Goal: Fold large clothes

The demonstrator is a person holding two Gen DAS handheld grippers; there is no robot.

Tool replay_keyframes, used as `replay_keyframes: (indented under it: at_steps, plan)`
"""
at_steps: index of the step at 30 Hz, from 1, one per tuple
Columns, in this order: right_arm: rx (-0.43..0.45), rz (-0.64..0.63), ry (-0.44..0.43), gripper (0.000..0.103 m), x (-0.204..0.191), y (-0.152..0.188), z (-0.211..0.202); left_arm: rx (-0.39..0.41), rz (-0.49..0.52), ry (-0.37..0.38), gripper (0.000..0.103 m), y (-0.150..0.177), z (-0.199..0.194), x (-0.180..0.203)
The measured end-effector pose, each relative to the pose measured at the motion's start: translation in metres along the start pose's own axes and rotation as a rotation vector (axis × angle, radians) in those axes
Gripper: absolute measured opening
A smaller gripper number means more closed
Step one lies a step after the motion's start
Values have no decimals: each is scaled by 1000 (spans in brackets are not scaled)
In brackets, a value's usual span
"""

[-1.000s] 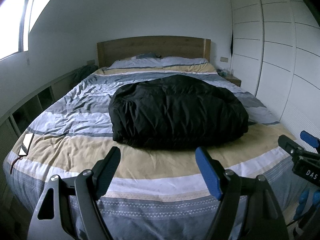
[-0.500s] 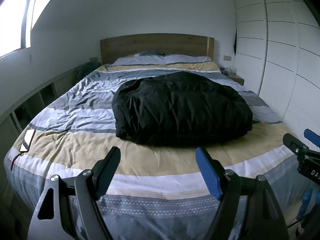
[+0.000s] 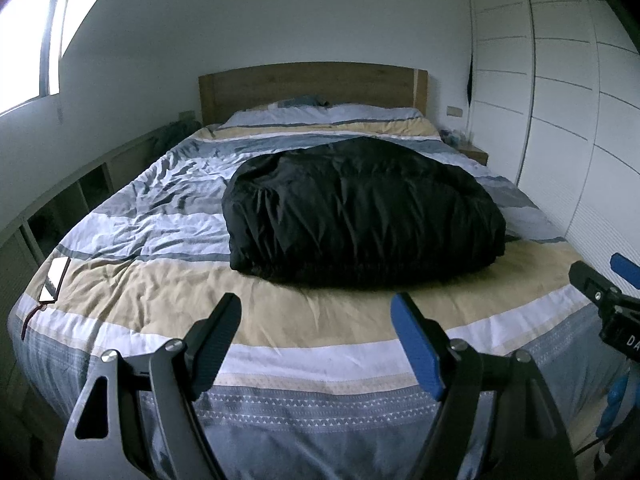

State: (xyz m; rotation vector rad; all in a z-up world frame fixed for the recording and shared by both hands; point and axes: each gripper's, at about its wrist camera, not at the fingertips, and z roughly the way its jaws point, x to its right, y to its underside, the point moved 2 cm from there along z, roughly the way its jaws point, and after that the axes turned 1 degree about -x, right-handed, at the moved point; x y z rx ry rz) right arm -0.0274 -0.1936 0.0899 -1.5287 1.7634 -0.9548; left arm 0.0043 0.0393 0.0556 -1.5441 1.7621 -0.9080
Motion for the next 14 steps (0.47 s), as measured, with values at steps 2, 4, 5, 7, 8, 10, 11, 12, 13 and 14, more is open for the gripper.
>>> replay_keyframes:
  at_steps: [2,4,5,7,8,10,11,12,13,14]
  plan:
    - [-2,0,-1,103,0,0,0,-3,1,1,76,0,3,0]
    - [-4,-1,-1,103,0,1,0,-7,3,2,76,0,5,0]
    - [-5,-1,-2,103,1,1,0,-10,3,2,76,-1,6,2]
    - [-6,-1,-2,103,1,1,1,-13,3,3,76,1,7,1]
    - [-7,-1,-2,103,2,1,1,-15,4,4,76,0,7,3]
    - [-8,-2,-2,103,2,0,1,-15,5,3,76,0,7,2]
    - [-8,-2,-2,103,2,0,1,-15,5,3,76,0,7,2]
    - [-7,-2,-2,103,2,0,1,-16,5,2,76,0,7,2]
    - [-8,-2,-3,103,2,0,1,-17,4,2,76,0,7,2]
    - [-8,-2,-2,103,2,1,1,-18,4,2,76,0,8,2]
